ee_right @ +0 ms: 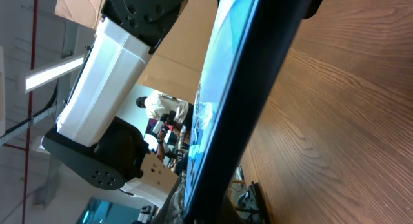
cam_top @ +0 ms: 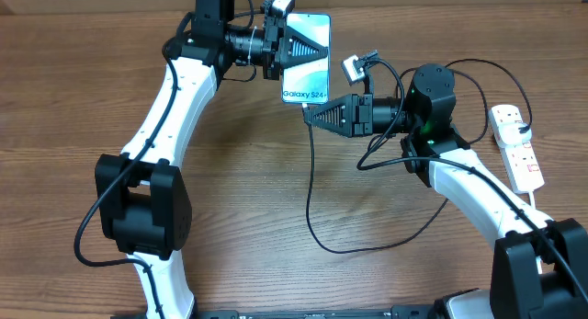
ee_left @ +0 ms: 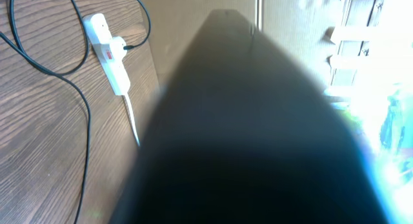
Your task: Plug charger to phone and switch on socket
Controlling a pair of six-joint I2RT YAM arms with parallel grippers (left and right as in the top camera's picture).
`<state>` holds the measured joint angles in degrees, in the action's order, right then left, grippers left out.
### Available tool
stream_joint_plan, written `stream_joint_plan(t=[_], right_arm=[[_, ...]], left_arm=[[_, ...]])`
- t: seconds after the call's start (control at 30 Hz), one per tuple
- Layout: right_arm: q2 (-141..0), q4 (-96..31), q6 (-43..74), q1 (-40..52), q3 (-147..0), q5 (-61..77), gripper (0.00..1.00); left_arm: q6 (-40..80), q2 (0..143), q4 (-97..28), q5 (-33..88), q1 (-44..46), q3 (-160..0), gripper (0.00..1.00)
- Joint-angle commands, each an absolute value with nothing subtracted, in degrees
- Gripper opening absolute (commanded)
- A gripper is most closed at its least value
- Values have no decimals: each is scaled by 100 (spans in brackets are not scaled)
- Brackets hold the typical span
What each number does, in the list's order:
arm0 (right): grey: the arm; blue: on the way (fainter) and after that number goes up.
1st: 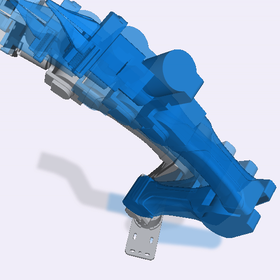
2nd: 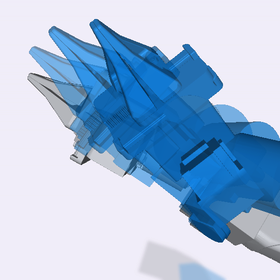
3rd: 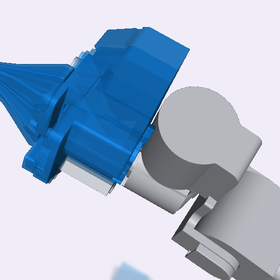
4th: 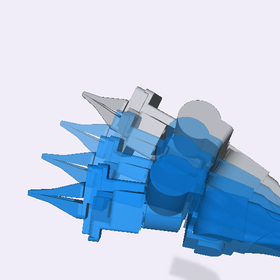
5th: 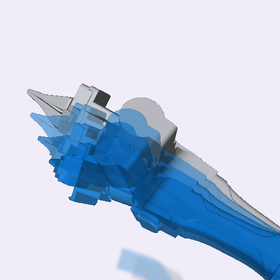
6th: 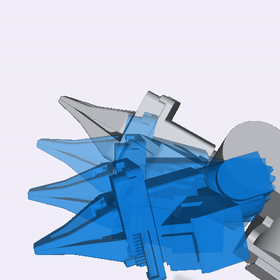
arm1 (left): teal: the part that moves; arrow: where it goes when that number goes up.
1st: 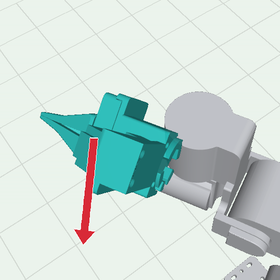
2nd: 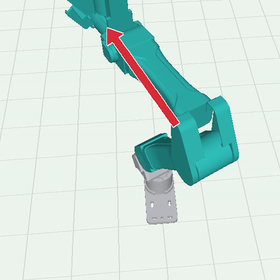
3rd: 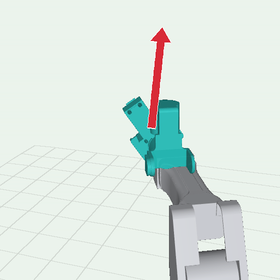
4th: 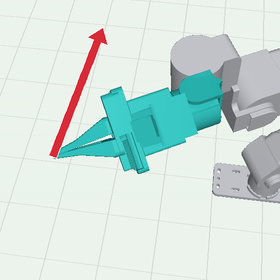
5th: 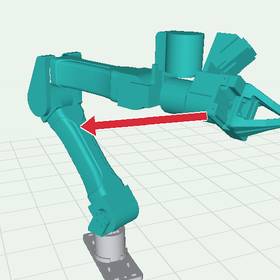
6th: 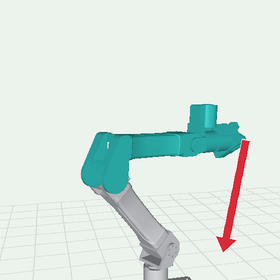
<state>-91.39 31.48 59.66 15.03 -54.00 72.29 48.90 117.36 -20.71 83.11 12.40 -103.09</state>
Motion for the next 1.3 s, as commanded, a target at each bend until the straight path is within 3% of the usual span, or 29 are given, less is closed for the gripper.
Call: stream_joint_plan(t=[0.0,0.73,1.27], right_arm=[[-9065,3186,6005,1380,-5472,6949,4],[-9065,3190,6123,1730,-5472,5621,4],[-9065,3140,6108,1372,-5472,6031,4]], left_arm=[[4716,11773,-2049,8652,1295,-10337,4],[4716,11773,-2056,8715,1267,-10337,4],[4668,11773,-2073,9067,1275,-10337,4]])
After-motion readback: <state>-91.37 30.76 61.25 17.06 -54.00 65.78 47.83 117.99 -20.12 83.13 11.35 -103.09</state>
